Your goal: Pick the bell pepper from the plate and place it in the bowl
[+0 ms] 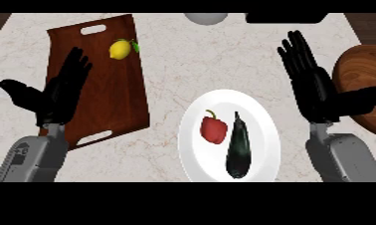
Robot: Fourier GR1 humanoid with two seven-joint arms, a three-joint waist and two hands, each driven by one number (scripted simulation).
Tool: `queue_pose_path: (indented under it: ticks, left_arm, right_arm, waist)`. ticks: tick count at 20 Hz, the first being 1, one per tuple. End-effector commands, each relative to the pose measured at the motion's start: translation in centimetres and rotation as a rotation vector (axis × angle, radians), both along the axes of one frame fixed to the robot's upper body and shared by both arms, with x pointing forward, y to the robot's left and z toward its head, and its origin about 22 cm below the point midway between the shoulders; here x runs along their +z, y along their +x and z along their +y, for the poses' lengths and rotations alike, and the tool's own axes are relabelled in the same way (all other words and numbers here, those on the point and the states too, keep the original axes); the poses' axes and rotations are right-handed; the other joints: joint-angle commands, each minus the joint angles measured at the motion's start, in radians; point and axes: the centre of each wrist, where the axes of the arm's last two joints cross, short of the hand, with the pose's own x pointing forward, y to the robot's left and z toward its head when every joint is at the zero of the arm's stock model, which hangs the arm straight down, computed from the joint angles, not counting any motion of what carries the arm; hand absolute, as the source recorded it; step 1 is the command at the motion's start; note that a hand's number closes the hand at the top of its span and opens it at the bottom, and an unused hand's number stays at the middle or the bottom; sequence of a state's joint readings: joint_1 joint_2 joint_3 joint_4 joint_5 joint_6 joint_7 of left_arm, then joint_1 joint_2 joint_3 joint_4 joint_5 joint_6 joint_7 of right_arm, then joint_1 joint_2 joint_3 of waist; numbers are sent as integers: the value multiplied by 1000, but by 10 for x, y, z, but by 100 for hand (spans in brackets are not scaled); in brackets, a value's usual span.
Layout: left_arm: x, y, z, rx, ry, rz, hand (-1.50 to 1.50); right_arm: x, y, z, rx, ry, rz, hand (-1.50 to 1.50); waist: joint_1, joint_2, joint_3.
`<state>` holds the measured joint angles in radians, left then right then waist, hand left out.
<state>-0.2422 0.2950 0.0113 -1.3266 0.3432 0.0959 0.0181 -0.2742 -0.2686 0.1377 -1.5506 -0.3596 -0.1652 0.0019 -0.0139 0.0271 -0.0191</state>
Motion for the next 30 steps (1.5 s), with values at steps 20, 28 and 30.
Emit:
queue_pose_path:
  ticks: [20, 28, 30]
  left_arm:
    - [13, -22, 52, 167, 324, 0, 0]
    - [16, -24, 29, 126, 313, -8, 0]
    - [24, -17, 27, 123, 295, -13, 0]
  right_arm:
    - [-30, -106, 22, -535, -978, 5, -150]
    - [35, -137, 68, -673, -1077, 58, -150]
    - [54, -141, 83, -666, -1115, 102, -150]
  waist:
    - [-79, -62, 7]
    - [-29, -46, 11]
    - [-16, -41, 11]
